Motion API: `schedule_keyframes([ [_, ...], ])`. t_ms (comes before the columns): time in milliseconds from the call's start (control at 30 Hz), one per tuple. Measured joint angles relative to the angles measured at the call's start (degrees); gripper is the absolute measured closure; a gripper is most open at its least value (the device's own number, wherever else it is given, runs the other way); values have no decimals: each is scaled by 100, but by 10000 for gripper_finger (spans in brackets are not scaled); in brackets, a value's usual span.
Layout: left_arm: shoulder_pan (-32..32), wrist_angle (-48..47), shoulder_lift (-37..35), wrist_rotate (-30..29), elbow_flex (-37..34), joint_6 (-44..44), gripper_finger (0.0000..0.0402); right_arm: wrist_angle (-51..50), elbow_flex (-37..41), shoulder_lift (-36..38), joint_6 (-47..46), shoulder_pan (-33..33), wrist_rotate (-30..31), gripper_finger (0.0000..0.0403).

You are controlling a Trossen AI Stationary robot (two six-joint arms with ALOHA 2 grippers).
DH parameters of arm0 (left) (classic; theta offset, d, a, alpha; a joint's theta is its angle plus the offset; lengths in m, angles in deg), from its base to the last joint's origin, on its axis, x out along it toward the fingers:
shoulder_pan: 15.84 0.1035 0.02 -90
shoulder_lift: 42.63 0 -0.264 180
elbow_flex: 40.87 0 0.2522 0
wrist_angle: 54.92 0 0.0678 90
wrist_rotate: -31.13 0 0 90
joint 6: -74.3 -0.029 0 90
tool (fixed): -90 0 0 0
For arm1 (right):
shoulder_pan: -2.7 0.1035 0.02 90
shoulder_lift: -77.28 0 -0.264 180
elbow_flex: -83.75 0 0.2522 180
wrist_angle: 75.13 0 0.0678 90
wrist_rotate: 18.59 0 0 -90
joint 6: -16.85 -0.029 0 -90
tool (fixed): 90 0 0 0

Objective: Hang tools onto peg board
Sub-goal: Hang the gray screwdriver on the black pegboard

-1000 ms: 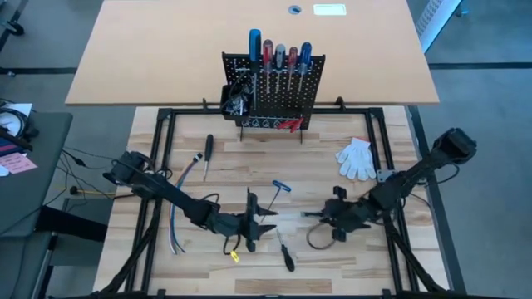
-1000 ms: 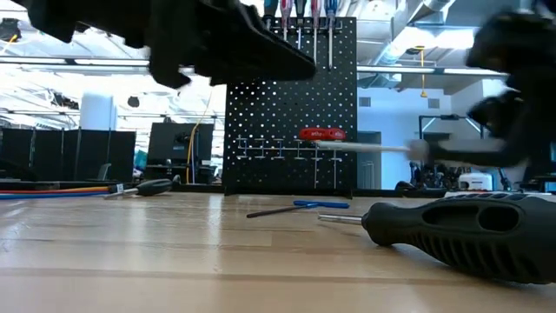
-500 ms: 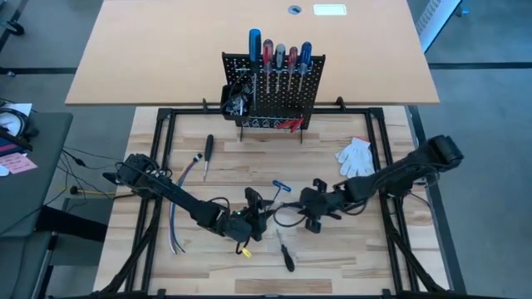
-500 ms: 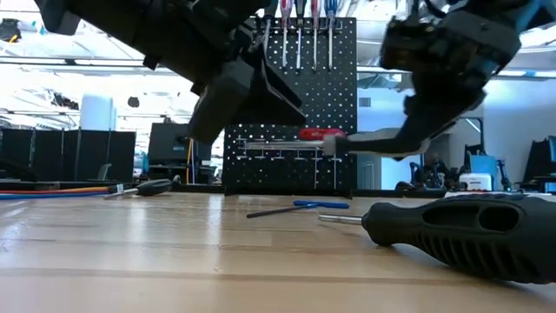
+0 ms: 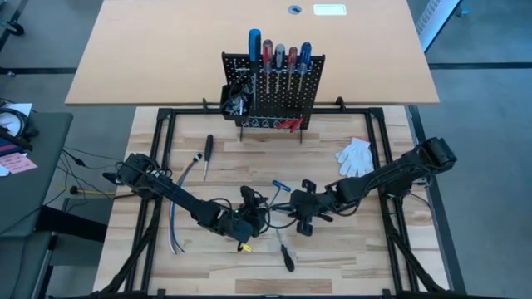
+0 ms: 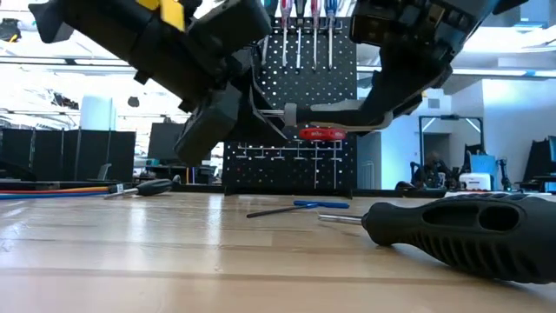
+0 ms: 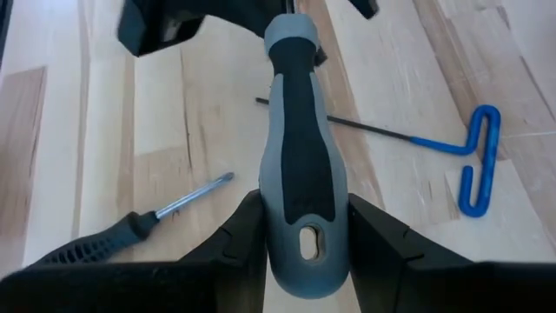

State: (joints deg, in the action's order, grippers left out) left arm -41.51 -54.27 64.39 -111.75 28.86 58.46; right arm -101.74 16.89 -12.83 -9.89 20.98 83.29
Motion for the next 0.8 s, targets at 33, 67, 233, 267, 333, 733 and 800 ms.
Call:
schedule_keyframes([
  [33,0,-7,0,-12,0,37,272,-3,0,0,-2,-2,0,283],
  [67,-2,-5,0,-13,0,77,281,-17,0,0,-4,-2,1,283],
  [233,-36,-4,0,-13,0,169,338,-19,0,0,-2,-2,2,268],
  [267,-41,-4,0,-13,-1,237,351,-17,0,0,3,0,2,257],
  [333,-51,-10,0,17,-2,389,381,-18,0,0,36,0,15,232],
  [733,-37,227,-220,3,-418,1419,399,-394,225,321,902,369,1510,166],
  [800,-33,849,-370,-11,-753,1412,400,-202,518,465,949,560,2014,168],
])
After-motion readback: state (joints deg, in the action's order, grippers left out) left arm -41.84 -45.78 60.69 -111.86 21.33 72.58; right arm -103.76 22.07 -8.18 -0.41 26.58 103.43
